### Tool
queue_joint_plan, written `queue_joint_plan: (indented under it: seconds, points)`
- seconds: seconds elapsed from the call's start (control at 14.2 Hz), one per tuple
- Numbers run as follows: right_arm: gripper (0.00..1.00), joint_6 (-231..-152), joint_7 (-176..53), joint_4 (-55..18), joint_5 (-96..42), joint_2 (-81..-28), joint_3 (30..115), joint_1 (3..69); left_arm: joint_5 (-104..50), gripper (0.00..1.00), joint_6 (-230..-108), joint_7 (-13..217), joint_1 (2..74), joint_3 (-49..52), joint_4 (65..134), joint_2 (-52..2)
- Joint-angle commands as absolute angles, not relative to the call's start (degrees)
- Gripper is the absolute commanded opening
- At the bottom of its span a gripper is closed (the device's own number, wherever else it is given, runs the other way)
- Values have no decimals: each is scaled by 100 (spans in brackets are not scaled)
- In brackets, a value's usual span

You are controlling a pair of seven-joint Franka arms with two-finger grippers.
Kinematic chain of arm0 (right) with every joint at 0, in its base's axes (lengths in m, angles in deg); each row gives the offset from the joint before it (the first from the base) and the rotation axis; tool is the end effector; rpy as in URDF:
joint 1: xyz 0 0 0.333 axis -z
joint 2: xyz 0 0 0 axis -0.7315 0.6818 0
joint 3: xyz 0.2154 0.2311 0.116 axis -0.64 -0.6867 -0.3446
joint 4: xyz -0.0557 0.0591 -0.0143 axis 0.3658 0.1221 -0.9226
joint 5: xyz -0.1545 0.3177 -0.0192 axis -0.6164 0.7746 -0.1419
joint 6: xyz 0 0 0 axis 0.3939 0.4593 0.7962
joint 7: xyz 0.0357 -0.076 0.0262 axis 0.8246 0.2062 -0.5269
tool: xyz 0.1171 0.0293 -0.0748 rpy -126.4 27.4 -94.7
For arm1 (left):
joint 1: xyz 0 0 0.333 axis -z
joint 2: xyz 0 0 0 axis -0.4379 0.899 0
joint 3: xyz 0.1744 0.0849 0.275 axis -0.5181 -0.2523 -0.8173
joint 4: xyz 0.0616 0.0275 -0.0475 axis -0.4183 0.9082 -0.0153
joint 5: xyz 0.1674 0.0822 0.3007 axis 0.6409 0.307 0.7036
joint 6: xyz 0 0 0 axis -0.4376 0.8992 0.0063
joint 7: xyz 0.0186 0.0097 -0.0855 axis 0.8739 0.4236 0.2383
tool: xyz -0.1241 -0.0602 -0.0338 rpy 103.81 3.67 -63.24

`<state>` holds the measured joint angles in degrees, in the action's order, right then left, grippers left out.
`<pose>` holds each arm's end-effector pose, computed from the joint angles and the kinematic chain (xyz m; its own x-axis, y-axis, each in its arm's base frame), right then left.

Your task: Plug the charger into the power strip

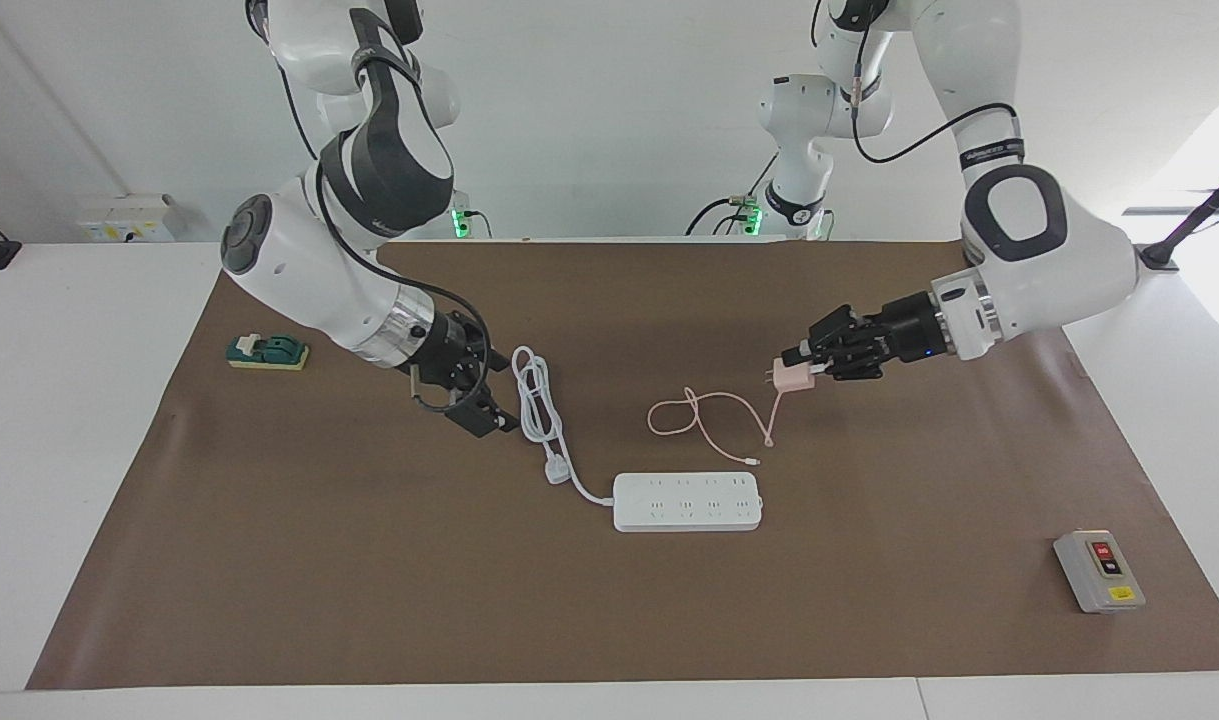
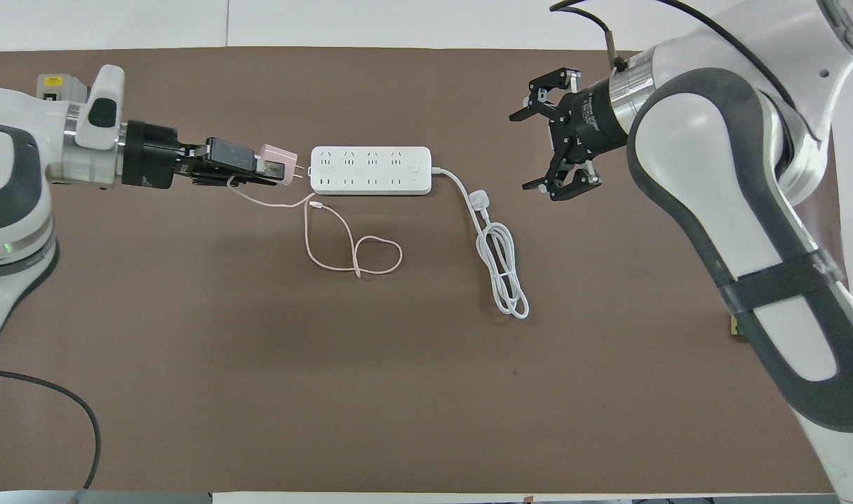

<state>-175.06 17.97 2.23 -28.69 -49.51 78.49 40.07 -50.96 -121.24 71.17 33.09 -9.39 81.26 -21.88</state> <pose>0.6205 0.1439 0.4931 0.3300 -0.8181 -0.4710 -0.9411 -0.3239 -0.0968 0.5747 -0.1078 0.5200 0.9860 -0.1590 -0.0492 -0.0681 -0.6553 0.7523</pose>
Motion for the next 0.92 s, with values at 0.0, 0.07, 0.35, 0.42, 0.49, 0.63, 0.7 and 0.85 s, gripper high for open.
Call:
queue_joint_plan:
  seconds: [0.0, 0.07, 0.35, 0.42, 0.49, 0.63, 0.7, 0.85]
  points:
    - [100, -17063, 505, 108, -3412, -5147, 7788, 4296, -4141, 0, -11314, 7988, 3265, -1083, 7456, -2112]
    - [100, -16922, 22, 99, -3649, -5165, 7788, 4376, -3876, 0, -10945, 8279, 3265, -1118, 7210, -2104]
    - [100, -16614, -2148, 46, -4431, -5296, 7779, 4657, -2549, 0, -10582, 8554, 3397, -1136, 7006, -2367]
    - [100, -16596, -2754, 46, -4634, -5349, 7788, 4692, -2494, 0, -10546, 8589, 3388, -1145, 7006, -2402]
    - [100, -16596, -3265, 37, -4818, -5384, 7788, 4736, -2477, 0, -10476, 8580, 3379, -1162, 7006, -2429]
    - [100, -16604, -4363, 20, -5188, -5524, 7788, 4816, -2259, 0, -10362, 8598, 3353, -1171, 7032, -2551]
    - [100, -16613, -4839, 20, -5355, -5586, 7788, 4859, -2048, 0, -10370, 8598, 3327, -1171, 7006, -2543]
    - [100, -16622, -5534, 20, -5575, -5744, 7788, 4921, -1967, 0, -10467, 8580, 3335, -1180, 6971, -2491]
